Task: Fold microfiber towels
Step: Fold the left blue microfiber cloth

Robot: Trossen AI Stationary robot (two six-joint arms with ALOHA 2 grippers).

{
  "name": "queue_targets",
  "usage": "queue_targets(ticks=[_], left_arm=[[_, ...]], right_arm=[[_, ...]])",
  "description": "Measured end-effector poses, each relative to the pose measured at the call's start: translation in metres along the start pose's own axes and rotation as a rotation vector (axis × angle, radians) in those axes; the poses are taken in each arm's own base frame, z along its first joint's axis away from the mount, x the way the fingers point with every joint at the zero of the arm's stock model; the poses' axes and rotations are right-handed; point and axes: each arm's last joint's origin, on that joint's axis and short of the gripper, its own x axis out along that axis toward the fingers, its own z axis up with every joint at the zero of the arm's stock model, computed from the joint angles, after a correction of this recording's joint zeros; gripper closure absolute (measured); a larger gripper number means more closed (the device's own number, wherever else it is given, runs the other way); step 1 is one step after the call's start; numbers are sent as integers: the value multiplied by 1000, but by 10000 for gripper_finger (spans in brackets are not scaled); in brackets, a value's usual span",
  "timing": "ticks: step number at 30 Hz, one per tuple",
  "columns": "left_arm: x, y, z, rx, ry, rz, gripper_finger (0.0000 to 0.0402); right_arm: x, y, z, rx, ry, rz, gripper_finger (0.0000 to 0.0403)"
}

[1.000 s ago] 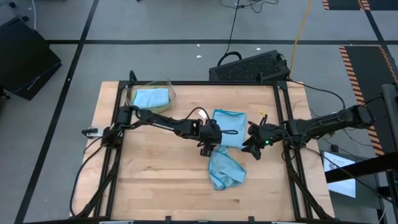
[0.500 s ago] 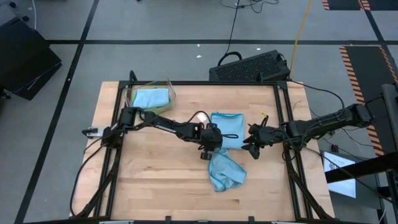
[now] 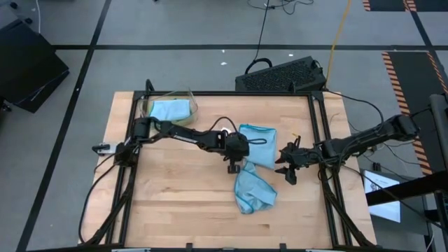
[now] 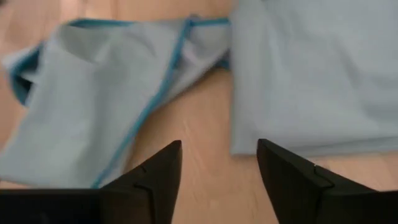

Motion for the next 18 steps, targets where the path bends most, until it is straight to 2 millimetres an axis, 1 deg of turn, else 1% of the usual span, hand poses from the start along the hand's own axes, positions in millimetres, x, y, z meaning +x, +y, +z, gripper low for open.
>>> queue_targets(ticks=[4,7,9,11,13,18], left_arm=[[0,7,-1,-23,0,-22,386],[0,13,-1,-32,-11,-61,392],[0,18,-2,-57,-15,-88,392],[-1,23,-2,-86,-19,-108,388],[-1,27,-3,-110,-23,-124,382],[-2,34,-3,-151,-30,-162,389]], right_arm=[[5,-1,-5,-37,-70,41,154],[9,-5,-12,-58,-53,25,115],[12,-7,-17,-72,-31,11,99],[15,-10,-20,-84,-19,-18,95],[16,-10,-19,-117,-42,-42,99],[22,-10,-15,-229,-96,-105,128]])
